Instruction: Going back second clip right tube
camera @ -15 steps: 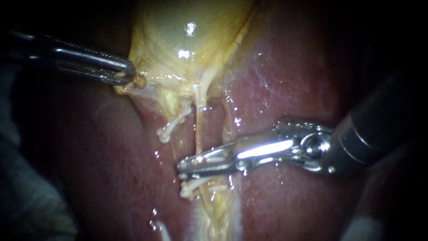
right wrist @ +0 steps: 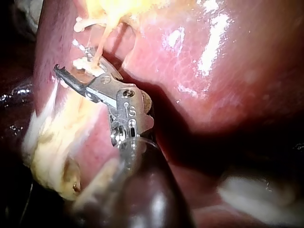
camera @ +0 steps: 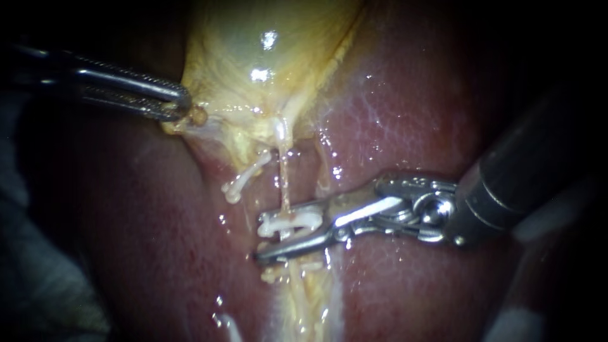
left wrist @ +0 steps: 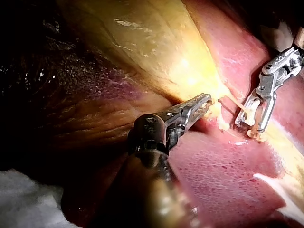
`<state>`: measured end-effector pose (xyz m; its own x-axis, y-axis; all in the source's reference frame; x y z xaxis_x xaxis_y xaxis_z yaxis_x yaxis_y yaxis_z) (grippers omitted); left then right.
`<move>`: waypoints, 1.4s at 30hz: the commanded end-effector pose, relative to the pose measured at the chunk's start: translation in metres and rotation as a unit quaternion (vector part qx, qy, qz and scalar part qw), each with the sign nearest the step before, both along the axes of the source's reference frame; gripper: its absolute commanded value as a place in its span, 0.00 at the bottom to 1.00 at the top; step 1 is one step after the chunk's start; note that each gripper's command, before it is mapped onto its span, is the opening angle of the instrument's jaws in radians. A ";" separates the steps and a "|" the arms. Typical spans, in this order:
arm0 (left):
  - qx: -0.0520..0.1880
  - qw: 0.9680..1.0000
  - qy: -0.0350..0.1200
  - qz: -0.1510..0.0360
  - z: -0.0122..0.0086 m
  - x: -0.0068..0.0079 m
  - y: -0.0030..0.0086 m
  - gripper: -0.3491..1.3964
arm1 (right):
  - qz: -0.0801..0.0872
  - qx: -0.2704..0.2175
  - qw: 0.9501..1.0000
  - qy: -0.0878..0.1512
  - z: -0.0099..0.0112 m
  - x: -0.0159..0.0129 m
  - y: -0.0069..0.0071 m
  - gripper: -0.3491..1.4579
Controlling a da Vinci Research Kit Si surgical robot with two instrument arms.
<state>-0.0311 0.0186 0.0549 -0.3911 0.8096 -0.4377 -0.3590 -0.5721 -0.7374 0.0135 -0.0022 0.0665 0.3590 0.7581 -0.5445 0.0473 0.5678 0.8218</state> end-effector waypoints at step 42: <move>-0.003 1.000 0.000 0.001 0.0021 -0.0020 -0.0011 0.00 | -0.049 -0.263 0.964 -0.009 -0.0101 -0.0146 0.0050 0.47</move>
